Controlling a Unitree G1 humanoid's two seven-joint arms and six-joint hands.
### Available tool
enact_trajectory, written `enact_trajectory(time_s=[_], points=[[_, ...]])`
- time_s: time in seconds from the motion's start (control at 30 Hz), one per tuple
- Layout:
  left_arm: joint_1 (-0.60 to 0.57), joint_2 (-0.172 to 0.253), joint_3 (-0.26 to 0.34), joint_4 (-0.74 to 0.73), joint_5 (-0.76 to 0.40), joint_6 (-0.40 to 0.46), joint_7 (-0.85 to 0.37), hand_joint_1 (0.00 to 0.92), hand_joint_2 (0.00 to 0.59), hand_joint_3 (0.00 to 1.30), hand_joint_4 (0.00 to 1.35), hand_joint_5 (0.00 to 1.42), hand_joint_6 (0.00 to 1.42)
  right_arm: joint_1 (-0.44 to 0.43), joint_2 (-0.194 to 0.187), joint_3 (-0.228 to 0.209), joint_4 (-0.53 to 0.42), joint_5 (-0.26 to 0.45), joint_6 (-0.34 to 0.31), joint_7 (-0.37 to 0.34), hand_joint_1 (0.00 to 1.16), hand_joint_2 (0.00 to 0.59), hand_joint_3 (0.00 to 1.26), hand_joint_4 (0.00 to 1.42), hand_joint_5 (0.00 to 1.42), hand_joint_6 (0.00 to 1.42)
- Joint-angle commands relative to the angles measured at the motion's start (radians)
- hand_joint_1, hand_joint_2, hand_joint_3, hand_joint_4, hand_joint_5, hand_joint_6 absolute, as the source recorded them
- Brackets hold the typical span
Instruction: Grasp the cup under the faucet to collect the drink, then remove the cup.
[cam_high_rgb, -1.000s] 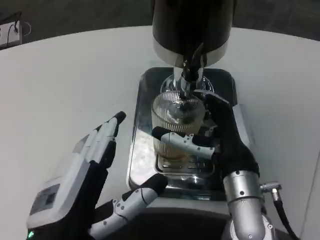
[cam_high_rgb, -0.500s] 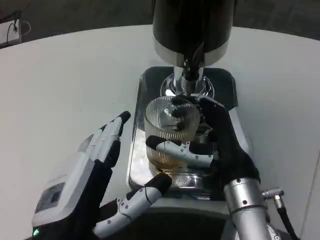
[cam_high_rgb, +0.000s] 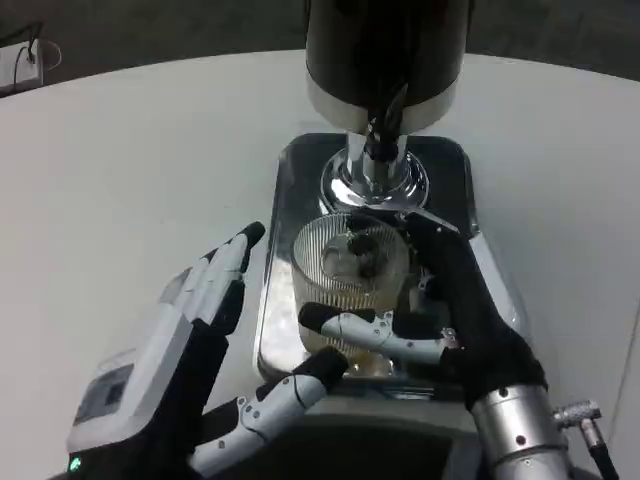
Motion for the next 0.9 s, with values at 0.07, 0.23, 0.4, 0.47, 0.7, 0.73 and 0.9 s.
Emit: enact_trajectory(time_s=[0.07, 0.23, 0.4, 0.47, 0.7, 0.73, 0.9], points=[[0.016, -0.002, -0.002, -0.01, 0.016, -0.012, 0.012, 0.0, 0.157, 0.0, 0.0, 0.0, 0.0, 0.06, -0.014, -0.005, -0.12, 0.02, -0.016, 0.044, 1.16, 0.089, 0.89, 1.04, 1.2, 1.42], [0.028, -0.006, -0.006, -0.013, 0.027, -0.016, 0.013, 0.0, 0.157, 0.0, 0.0, 0.0, 0.0, 0.127, -0.037, -0.022, -0.208, 0.037, -0.011, 0.087, 1.16, 0.084, 0.89, 1.04, 1.2, 1.42], [0.033, 0.003, -0.011, -0.017, 0.055, -0.015, 0.009, 0.0, 0.14, 0.0, 0.0, 0.0, 0.0, 0.202, -0.056, -0.047, -0.304, 0.057, -0.004, 0.123, 1.16, 0.083, 0.89, 1.04, 1.2, 1.42], [0.035, 0.004, -0.012, -0.02, 0.073, -0.012, 0.006, 0.0, 0.137, 0.0, 0.0, 0.0, 0.0, 0.224, -0.061, -0.062, -0.336, 0.067, 0.004, 0.136, 1.16, 0.082, 0.9, 1.04, 1.2, 1.42], [0.035, 0.009, -0.028, -0.055, 0.174, 0.009, -0.028, 0.0, 0.074, 0.0, 0.0, 0.0, 0.0, 0.272, -0.076, -0.112, -0.432, 0.083, 0.019, 0.163, 1.16, 0.081, 0.9, 1.04, 1.21, 1.42], [0.035, 0.009, -0.031, -0.062, 0.2, 0.014, -0.033, 0.0, 0.064, 0.0, 0.0, 0.0, 0.0, 0.278, -0.079, -0.118, -0.443, 0.085, 0.019, 0.166, 1.16, 0.081, 0.9, 1.04, 1.21, 1.42], [0.042, -0.011, -0.054, -0.093, 0.336, 0.057, -0.064, 0.0, 0.054, 0.0, 0.0, 0.0, 0.0, 0.29, -0.083, -0.154, -0.49, 0.114, 0.039, 0.182, 1.16, 0.081, 0.9, 1.04, 1.21, 1.42]])
